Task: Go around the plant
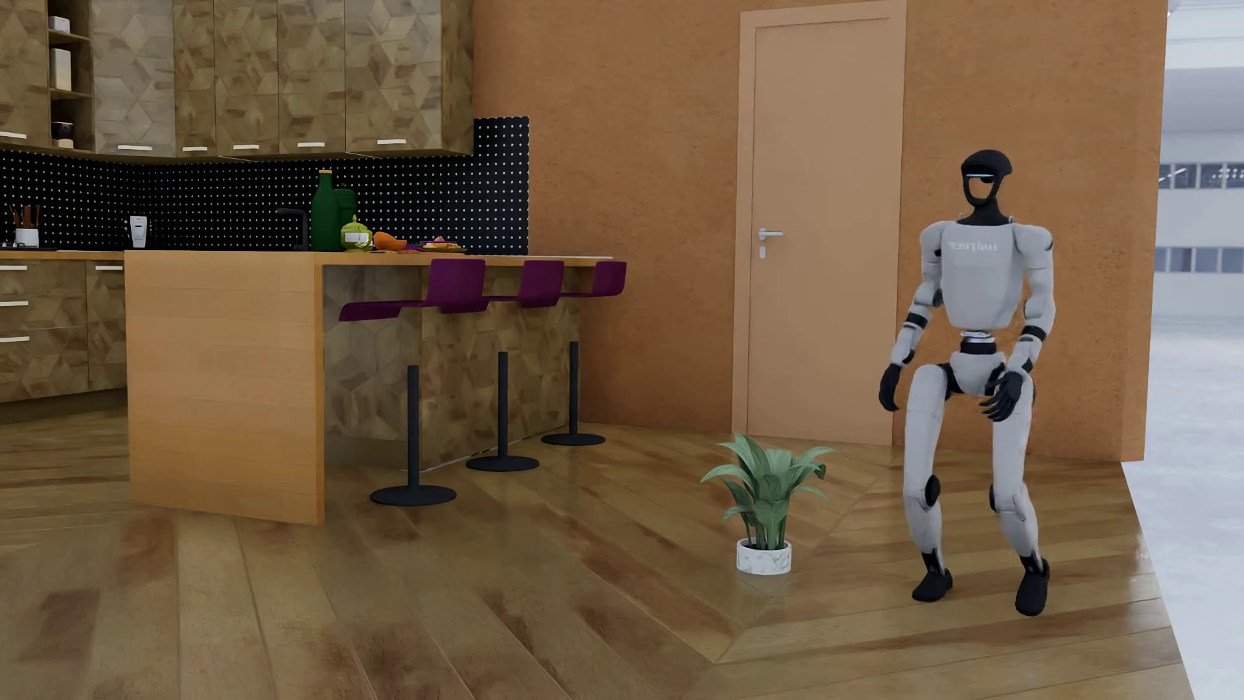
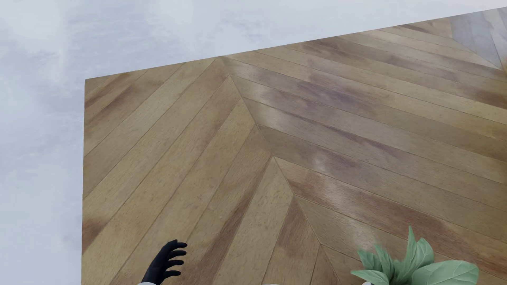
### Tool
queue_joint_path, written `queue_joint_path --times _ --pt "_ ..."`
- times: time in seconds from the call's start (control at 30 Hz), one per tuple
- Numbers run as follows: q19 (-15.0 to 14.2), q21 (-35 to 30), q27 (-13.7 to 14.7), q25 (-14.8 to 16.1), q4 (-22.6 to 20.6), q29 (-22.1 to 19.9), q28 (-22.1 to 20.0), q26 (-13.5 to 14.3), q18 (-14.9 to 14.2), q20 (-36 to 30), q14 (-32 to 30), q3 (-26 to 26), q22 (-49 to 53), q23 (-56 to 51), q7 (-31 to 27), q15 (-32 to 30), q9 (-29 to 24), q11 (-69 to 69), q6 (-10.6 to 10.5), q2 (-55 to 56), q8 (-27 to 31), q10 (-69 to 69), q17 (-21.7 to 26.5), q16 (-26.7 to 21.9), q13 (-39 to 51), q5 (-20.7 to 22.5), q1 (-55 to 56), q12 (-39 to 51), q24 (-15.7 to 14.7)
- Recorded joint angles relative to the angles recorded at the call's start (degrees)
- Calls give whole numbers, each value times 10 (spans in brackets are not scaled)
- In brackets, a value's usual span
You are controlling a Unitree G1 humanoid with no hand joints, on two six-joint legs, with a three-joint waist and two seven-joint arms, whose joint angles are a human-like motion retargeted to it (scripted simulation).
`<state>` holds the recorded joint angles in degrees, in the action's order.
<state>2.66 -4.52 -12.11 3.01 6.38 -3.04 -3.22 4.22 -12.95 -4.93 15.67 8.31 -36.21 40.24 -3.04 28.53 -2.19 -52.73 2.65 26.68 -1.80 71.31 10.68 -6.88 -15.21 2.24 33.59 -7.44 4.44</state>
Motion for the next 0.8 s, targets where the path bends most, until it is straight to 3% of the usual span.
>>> queue_joint_path --times 0.03,0.07,0.13,0.17,0.2,0.23,0.27,0.3,0.33,0.37,0.43,0.47,0.5,0.53,0.57,0.6,0.63,0.67,0.73,0.8 --pt "-5 13 2 -4 -5 1 24 -9 -6 27 62 -25 -8 -30 -15 16 5 13 -33 -24 15 -64 -8 -19 26 14 19 -55 21" --pt "-7 11 14 -9 4 10 40 -20 -12 34 72 -19 -36 -59 -20 41 11 14 -60 -46 29 -175 -16 -44 54 22 10 -91 34" --pt "50 6 60 -14 4 57 32 -82 86 29 118 4 -9 -35 51 10 -6 -90 -33 -28 8 -200 -33 -80 75 -18 -75 -57 17" --pt "62 9 78 -7 12 80 5 -97 59 24 137 26 20 -42 76 -21 -13 -118 -22 -5 -19 -224 -32 -69 45 -29 -120 -18 -3" --pt "54 -5 84 -2 20 88 -28 -89 43 13 122 51 43 -55 88 -15 -20 -87 -10 16 -32 -177 -15 -45 10 -29 -126 30 -23" --pt "27 -25 88 -1 20 83 -56 -63 33 -6 48 62 51 -33 87 7 -19 -28 6 21 -31 -67 17 -18 -10 -35 -91 71 -38" --pt "26 -28 91 -4 11 60 -73 -23 22 -34 -65 60 32 20 57 29 -14 -27 4 -1 -17 28 31 -3 -27 -22 -39 85 -45" --pt "26 -3 78 -2 0 27 -75 14 14 -26 -48 42 23 18 30 43 -8 -11 -8 -31 1 32 18 3 -43 -3 1 58 -43" --pt "26 0 59 3 -6 -7 -69 31 8 -8 10 24 25 -3 7 55 -8 11 -25 -67 16 9 3 9 -42 15 41 24 -35" --pt "25 -14 39 0 -5 -40 -59 34 2 4 50 6 40 0 5 70 -6 32 -38 -104 32 -37 -8 4 -19 28 82 -21 -21" --pt "41 29 -3 -16 -3 -58 -38 40 -11 20 35 3 -5 -67 16 60 -10 -72 -55 -104 40 -213 -28 -58 32 42 93 -49 -6" --pt "61 8 -4 -22 10 -46 -40 40 5 19 -49 15 -34 -63 30 -35 -10 -199 -47 -55 18 -205 -29 -90 47 28 76 -30 -5" --pt "45 4 4 -19 17 -12 -56 45 73 28 -19 38 -34 -25 52 -135 -6 -265 -27 -7 1 -200 -25 -97 52 11 49 -23 -10" --pt "15 11 10 -10 22 26 -72 40 96 35 5 61 -14 -18 72 -151 -7 -295 -1 31 -11 -205 -12 -95 40 -6 13 -11 -20" --pt "8 19 9 -3 31 55 -83 27 60 25 25 73 37 -36 94 -93 0 -268 17 61 -23 -216 6 -72 23 -30 -23 -5 -36" --pt "9 46 11 -14 38 64 -83 23 69 -1 46 86 47 -45 114 -23 11 -184 31 68 -32 -227 -7 -46 6 -49 -60 -1 -47" --pt "7 43 15 -30 51 60 -74 6 58 -20 78 79 59 -48 128 7 17 -71 37 67 -35 -215 -8 -21 -8 -62 -88 15 -51" --pt "14 24 23 -38 62 46 -60 -14 44 -52 92 54 59 -13 108 -18 15 -46 30 49 -35 -150 -1 -14 -8 -53 -85 39 -45" --pt "9 -15 52 -27 33 5 -27 -29 36 -10 -25 4 18 18 14 6 4 -18 -12 -4 -11 -2 8 -5 2 -18 -17 16 -11" --pt "-1 13 74 -11 17 -20 3 -51 29 38 84 -29 11 -29 -7 24 7 24 -57 -59 20 -100 -13 -28 11 5 19 -60 21"
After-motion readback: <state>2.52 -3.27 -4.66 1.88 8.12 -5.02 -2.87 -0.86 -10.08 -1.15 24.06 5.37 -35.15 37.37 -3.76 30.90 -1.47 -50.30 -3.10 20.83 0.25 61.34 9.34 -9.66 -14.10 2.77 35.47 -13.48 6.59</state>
